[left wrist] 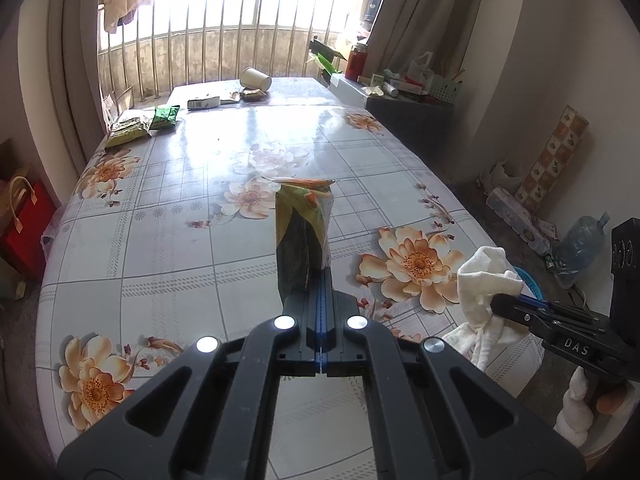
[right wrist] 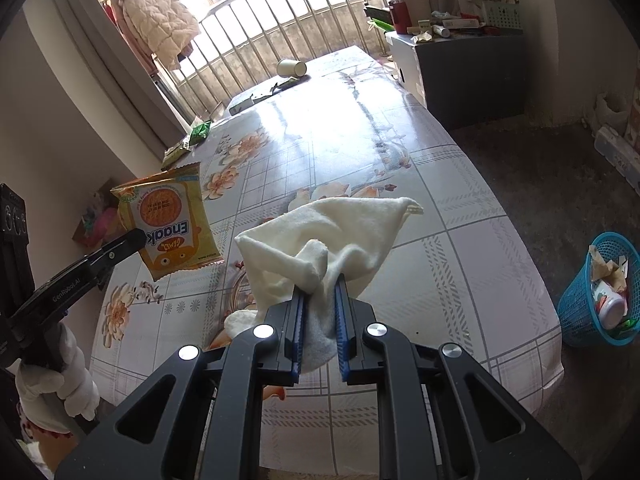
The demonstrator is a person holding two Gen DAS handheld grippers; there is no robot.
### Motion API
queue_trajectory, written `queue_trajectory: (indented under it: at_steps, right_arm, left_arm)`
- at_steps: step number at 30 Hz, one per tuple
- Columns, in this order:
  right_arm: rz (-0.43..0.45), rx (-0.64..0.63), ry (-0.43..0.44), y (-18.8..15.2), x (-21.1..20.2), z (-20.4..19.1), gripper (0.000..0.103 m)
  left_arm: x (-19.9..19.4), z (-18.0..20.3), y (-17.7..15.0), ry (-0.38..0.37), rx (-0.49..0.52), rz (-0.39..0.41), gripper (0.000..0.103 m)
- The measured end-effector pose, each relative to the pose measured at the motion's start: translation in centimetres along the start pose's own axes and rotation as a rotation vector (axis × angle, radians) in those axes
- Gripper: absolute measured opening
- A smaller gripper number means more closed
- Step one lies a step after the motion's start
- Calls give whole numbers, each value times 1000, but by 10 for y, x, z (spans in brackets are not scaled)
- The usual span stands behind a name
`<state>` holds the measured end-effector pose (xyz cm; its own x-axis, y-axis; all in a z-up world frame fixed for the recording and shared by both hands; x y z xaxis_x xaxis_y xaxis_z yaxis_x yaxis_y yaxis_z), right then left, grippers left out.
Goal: Collect trash
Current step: 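Lift the snack bag and white cloth off the table with both grippers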
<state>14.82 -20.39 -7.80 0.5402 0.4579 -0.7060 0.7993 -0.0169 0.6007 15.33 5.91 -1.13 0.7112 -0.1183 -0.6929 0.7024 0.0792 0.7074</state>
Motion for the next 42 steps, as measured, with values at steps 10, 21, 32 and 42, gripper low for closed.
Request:
queue_trajectory:
  at_steps: [10,21,32,42]
  right_arm:
    - [26,-10,10,1,-11,-6,14]
    - [46,-10,21,3,-19,-7,14]
    - [68,-8,26,4,-29,-7,14]
    - [89,8,33,2,-38,-3,14]
  left_arm:
    - [-14,3,1,0,12,28,0]
    - [-28,6,3,9,24,51,0]
    - [-42,14,4,11,38,77,0]
    - [-54,23,8,-11,57,100,0]
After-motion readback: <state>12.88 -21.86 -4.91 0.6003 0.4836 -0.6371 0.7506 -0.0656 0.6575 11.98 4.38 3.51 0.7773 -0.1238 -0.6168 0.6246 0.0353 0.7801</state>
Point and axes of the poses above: each gripper's, at about its wrist camera, not at the fingertips, and x roughly the way its jaws point, z to its right, y to its top, the point moved 2 cm from there along x, roughly the way its jaws point, and after that the axes turned 1 degree about y, right-handed, at the moved point
